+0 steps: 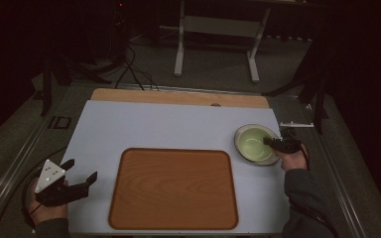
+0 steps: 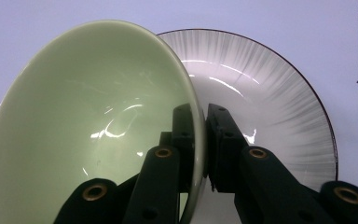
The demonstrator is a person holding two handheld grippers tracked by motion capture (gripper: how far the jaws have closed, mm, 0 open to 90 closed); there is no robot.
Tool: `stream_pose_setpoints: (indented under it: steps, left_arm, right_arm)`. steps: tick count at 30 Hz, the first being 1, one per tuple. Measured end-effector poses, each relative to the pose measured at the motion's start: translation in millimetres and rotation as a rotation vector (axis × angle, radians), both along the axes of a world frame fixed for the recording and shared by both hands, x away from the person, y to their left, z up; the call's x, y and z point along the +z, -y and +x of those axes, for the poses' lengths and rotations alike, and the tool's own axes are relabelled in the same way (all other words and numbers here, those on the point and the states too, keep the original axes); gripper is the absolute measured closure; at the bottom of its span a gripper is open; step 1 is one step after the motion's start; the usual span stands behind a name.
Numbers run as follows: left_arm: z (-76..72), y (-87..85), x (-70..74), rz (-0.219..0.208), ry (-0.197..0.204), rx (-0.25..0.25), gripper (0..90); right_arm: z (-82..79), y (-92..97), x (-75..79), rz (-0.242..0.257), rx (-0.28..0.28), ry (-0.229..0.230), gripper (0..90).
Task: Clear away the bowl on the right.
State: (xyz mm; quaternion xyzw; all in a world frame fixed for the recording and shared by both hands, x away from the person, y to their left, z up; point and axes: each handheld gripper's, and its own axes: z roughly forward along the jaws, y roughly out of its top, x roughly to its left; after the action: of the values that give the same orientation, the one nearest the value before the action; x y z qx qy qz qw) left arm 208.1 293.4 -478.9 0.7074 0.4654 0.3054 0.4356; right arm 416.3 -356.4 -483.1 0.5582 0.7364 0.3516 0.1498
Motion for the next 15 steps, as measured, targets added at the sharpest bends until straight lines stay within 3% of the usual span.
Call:
stream_pose_setpoints:
  steps: [15]
  left_arm:
    - [-0.7,-0.9,0.7,-0.005,0.008,0.004,14.5]
  right_arm:
    - [-2.6,-2.3,10.3,0.008,0.026,0.024,82.4]
